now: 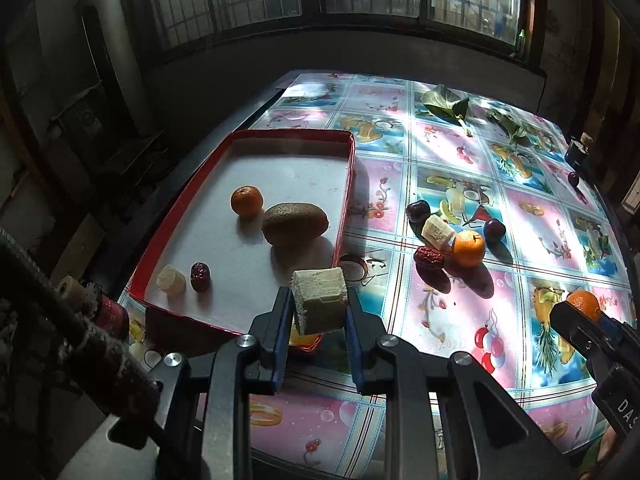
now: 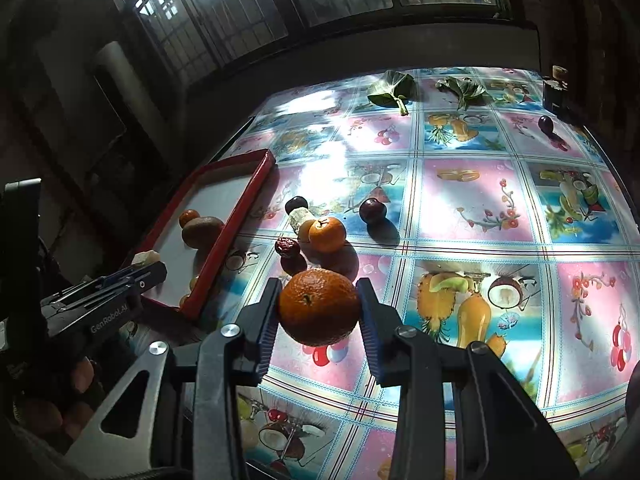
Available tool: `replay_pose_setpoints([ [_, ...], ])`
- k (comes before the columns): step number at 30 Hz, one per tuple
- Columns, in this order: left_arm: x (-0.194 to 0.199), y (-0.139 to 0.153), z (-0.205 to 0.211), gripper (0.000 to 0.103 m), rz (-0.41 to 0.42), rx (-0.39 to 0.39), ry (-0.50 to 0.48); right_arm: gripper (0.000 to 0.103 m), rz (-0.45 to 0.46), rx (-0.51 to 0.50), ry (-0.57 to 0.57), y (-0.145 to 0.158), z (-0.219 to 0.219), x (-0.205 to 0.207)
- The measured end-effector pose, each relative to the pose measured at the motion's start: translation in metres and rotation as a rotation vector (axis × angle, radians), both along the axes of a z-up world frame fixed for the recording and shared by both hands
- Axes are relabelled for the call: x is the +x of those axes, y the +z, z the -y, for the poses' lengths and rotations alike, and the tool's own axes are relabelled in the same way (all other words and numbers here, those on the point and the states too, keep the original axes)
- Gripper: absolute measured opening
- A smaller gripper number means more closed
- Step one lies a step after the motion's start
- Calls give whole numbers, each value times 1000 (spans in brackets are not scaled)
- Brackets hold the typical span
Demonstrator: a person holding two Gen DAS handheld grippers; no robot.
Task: Organize fruits
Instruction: 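Carry the white chunk with the left tool while the right tool carries the orange to the tray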
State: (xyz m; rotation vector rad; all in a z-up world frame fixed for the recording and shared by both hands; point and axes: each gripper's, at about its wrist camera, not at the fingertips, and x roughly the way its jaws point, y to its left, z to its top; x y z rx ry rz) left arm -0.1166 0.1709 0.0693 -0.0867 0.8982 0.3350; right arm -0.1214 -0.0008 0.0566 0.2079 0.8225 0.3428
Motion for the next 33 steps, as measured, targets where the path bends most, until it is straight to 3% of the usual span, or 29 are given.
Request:
replay_pose_setpoints([
  [33, 1, -10, -19, 24, -10, 27, 58, 39, -51, -12, 47, -15, -26, 7],
])
